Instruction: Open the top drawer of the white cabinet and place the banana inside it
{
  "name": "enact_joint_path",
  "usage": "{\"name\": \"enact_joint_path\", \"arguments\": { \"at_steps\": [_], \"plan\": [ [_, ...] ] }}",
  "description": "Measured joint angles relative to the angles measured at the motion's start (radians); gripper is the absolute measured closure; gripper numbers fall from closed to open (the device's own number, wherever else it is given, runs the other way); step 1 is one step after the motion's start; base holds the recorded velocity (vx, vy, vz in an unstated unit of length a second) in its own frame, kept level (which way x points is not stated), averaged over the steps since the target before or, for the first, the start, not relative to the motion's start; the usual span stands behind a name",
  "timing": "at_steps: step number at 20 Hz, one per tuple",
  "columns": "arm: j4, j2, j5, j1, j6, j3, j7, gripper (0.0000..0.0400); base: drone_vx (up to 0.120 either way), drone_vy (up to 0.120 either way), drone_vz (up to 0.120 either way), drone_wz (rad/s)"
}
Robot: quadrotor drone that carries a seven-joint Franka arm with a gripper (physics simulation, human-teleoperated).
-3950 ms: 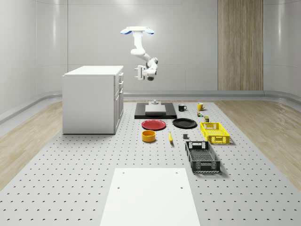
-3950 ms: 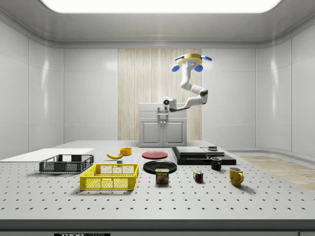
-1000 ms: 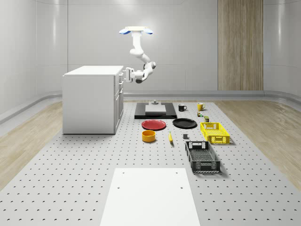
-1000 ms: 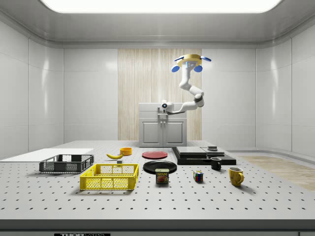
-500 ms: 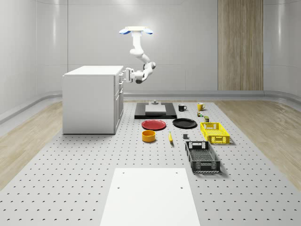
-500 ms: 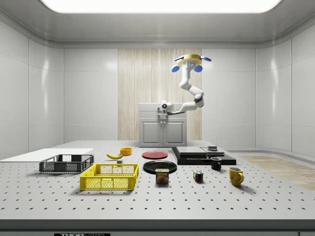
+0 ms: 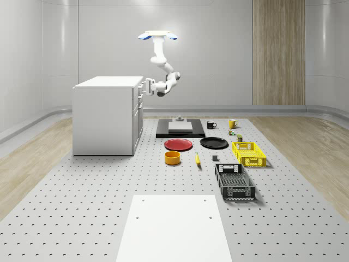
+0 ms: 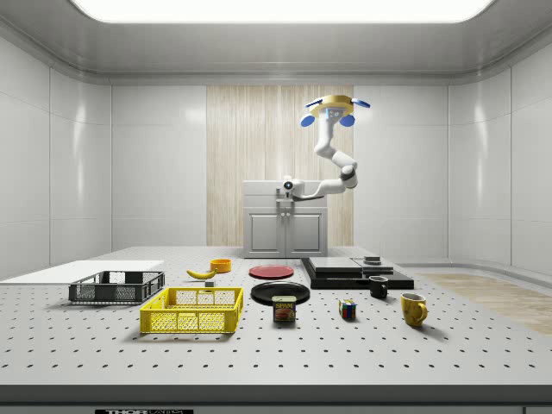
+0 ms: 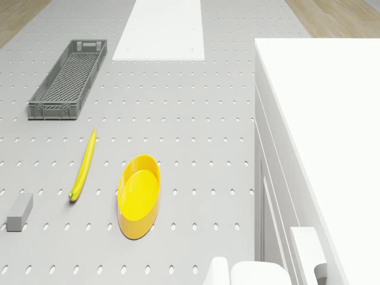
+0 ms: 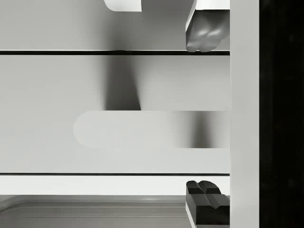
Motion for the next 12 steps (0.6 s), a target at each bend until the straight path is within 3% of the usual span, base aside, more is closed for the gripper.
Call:
{"name": "enact_joint_path", "arguments": {
  "at_steps": [12],
  "plan": [
    [-0.011, 0.01, 0.018, -0.013, -0.004, 0.008, -0.02, 0.0, 0.0, 0.0, 0.0, 0.0]
  ]
}}
